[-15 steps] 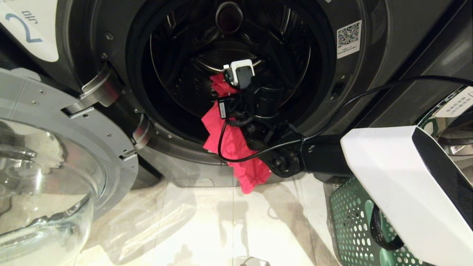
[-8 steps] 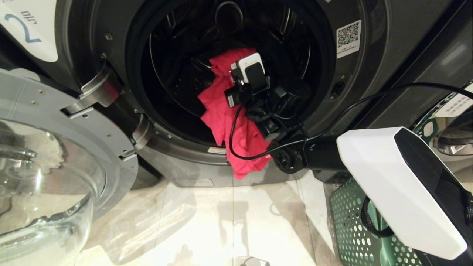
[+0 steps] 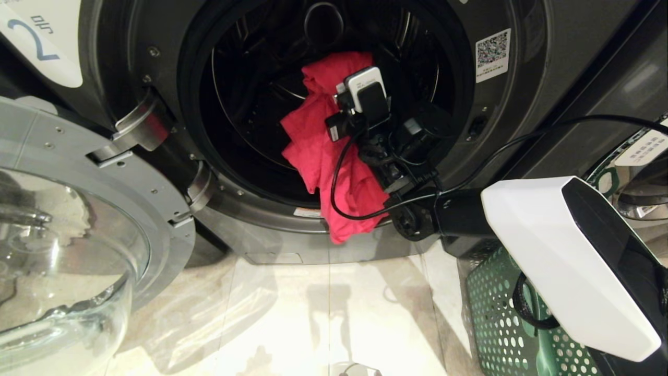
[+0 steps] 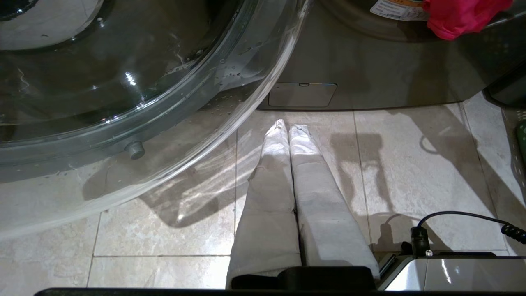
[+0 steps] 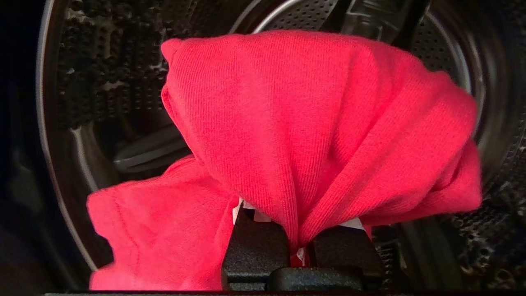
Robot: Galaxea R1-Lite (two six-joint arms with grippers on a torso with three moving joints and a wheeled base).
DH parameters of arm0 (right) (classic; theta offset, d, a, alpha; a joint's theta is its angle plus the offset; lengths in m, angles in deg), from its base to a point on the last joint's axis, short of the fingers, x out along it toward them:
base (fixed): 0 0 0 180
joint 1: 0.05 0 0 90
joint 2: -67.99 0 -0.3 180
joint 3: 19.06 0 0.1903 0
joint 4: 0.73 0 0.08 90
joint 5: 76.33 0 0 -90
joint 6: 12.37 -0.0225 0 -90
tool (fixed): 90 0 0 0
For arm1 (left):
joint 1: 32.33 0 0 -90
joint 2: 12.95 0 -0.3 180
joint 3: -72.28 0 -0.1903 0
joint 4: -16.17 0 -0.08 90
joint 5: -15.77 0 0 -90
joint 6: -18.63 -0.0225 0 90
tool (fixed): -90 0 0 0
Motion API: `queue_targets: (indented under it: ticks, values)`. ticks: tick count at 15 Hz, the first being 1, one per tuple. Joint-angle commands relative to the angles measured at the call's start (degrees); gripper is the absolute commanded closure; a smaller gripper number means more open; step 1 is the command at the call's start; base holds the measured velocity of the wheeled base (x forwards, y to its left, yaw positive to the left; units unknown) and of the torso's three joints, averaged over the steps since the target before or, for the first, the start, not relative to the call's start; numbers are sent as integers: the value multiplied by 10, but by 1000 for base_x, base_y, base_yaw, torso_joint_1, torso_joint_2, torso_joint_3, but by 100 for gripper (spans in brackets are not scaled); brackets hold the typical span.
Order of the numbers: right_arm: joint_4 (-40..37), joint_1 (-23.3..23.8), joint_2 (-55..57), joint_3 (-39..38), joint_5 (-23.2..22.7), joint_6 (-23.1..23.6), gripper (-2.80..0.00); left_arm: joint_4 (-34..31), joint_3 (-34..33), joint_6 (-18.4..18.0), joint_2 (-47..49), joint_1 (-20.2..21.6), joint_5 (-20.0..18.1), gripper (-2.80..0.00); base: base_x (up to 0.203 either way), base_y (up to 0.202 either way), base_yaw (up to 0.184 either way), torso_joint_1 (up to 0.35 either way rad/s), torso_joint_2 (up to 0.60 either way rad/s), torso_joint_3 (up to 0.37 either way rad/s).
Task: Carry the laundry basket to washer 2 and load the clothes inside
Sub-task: Place the clothes into the washing machine
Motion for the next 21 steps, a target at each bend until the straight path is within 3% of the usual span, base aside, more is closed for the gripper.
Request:
queue_targets:
  ticks: [1,14,17,18,21]
  values:
    - [6,2,-8,0,0,2,0,0,0,0,0,0,0,0,0,0,0,0,0,0]
    - [-54,7,40,-1,6,-15,0,0,0,0,0,0,0,0,0,0,0,0,0,0]
    - [-107,13,40,-1,4,-56,0,0,0,0,0,0,0,0,0,0,0,0,0,0]
    - [-139,17,38,-1,3,-68,-280,0,0,0,0,0,0,0,0,0,0,0,0,0]
    - [-215,23,5,-2,8,-121,-280,0,0,0,0,0,0,0,0,0,0,0,0,0]
